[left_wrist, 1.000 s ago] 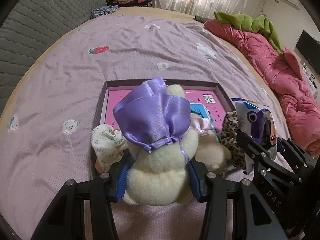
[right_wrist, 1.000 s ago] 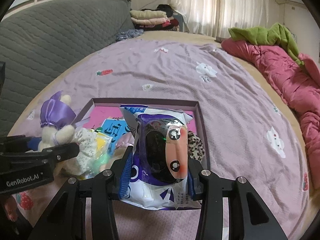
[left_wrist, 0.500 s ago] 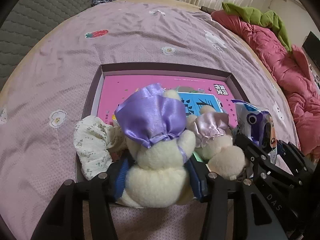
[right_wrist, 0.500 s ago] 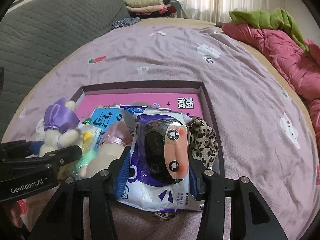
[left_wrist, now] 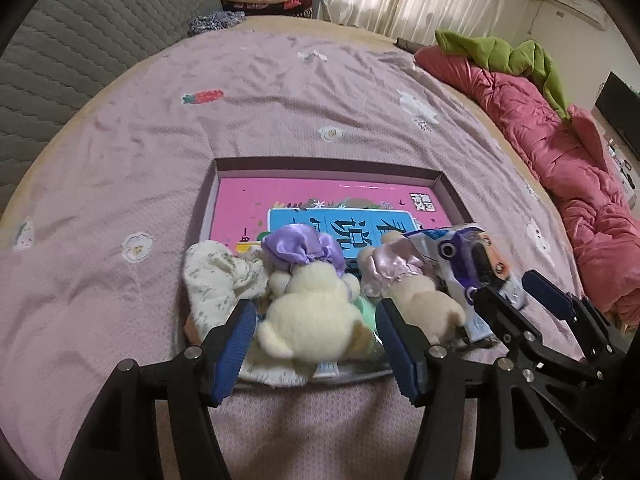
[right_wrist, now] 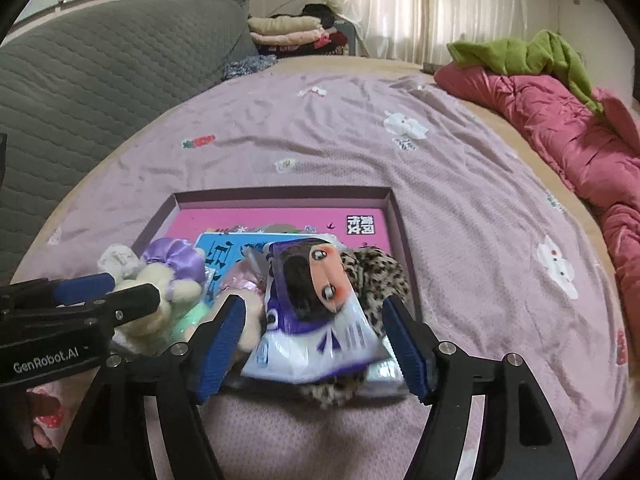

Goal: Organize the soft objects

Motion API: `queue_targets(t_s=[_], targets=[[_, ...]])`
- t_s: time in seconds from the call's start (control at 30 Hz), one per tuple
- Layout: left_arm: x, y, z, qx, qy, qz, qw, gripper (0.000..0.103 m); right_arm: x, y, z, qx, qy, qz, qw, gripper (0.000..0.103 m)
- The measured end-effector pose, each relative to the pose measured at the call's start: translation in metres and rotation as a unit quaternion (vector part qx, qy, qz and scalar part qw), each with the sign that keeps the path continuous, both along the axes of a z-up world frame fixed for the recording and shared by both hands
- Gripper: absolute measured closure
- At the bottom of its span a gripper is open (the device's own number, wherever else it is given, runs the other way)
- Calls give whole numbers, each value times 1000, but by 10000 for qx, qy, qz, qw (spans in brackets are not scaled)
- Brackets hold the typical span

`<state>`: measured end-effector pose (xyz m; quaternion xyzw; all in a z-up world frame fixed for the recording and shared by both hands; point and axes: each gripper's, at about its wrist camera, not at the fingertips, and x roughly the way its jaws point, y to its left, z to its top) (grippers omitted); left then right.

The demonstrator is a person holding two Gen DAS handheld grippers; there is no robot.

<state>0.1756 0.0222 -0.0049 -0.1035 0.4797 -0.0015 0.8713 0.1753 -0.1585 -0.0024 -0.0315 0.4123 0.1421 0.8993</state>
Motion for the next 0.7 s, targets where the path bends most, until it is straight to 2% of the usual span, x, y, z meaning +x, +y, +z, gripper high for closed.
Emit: queue_targets(t_s=[0.3, 0.7], targets=[[-44, -9, 16, 214, -182, 65, 9996, 41, -56, -7, 19, -95, -253, 18, 9996, 30], [-95, -21, 19, 370, -375, 200, 9984, 41, -105, -19, 20, -174, -375, -121, 9991, 30]])
